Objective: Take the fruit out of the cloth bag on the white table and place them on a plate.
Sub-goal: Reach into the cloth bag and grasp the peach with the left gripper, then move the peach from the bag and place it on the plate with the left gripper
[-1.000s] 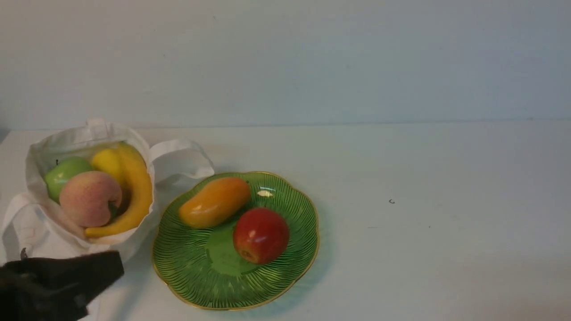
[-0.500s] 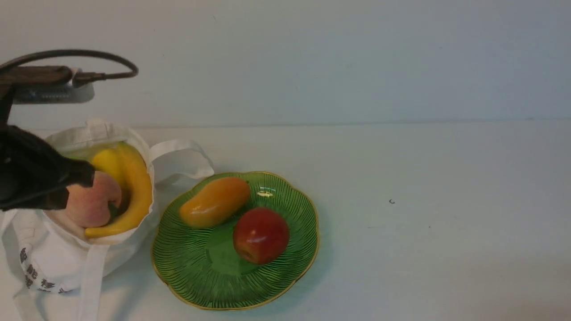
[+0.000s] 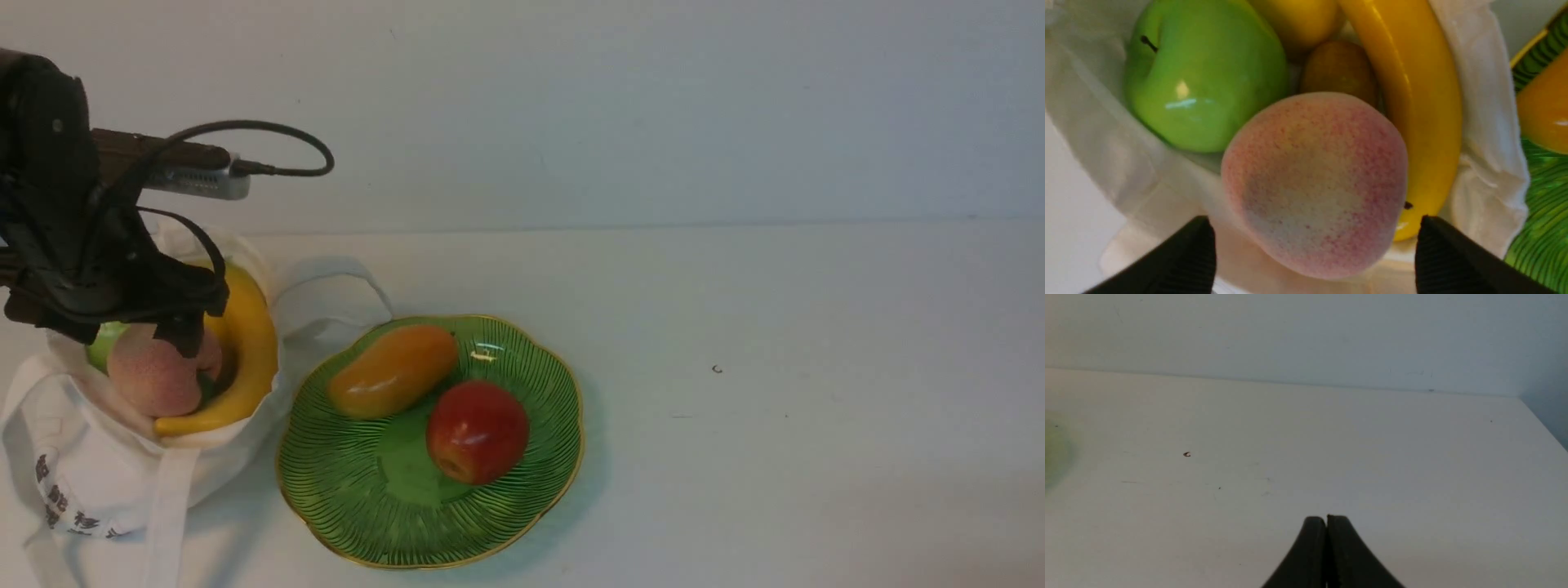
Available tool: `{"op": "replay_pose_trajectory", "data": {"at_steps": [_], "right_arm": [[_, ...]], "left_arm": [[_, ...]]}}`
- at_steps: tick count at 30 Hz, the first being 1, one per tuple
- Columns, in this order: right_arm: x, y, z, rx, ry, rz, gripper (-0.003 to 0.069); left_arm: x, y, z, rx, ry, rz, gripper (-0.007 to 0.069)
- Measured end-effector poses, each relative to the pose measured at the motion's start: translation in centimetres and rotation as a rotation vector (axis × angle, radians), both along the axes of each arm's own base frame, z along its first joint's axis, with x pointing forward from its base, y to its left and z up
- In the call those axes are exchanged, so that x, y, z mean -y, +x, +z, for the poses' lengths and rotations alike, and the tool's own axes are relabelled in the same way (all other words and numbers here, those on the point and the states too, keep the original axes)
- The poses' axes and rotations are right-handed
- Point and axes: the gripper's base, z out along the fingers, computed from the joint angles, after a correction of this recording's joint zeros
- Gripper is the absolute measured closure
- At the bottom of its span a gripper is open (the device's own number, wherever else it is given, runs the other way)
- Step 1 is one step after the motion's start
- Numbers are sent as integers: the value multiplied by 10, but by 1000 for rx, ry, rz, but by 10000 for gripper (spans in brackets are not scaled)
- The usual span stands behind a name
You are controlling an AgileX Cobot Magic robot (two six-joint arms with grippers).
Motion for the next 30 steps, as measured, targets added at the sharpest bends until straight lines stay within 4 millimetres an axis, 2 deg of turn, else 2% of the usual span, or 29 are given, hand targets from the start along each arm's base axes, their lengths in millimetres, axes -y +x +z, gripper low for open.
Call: {"op": "replay_pose_trajectory", "data": {"at_steps": [2, 10, 16, 21, 25, 27, 29, 30], "right_arm": [[0, 0, 0, 0, 0, 0, 674], [0, 0, 0, 0, 0, 0, 674], [0, 0, 0, 0, 0, 0, 674], [0, 0, 0, 0, -2, 0, 674], [0, 0, 0, 0, -2, 0, 674], [0, 0, 0, 0, -2, 0, 674], [0, 0, 0, 0, -2, 0, 674], [0, 0, 0, 0, -2, 0, 674]], "left_arm": [[0, 5, -10, -29, 0, 0, -8], [2, 14, -30, -62, -9, -2, -11], [2, 19, -39, -65, -13, 6, 87], [2, 19, -36, -56, -15, 12, 87], [2, 15, -24, -27, -17, 13, 87], [1, 6, 10, 44, -20, 19, 87], [1, 1, 30, 87, -28, 23, 87], [2, -7, 54, 135, -51, 31, 87]]}}
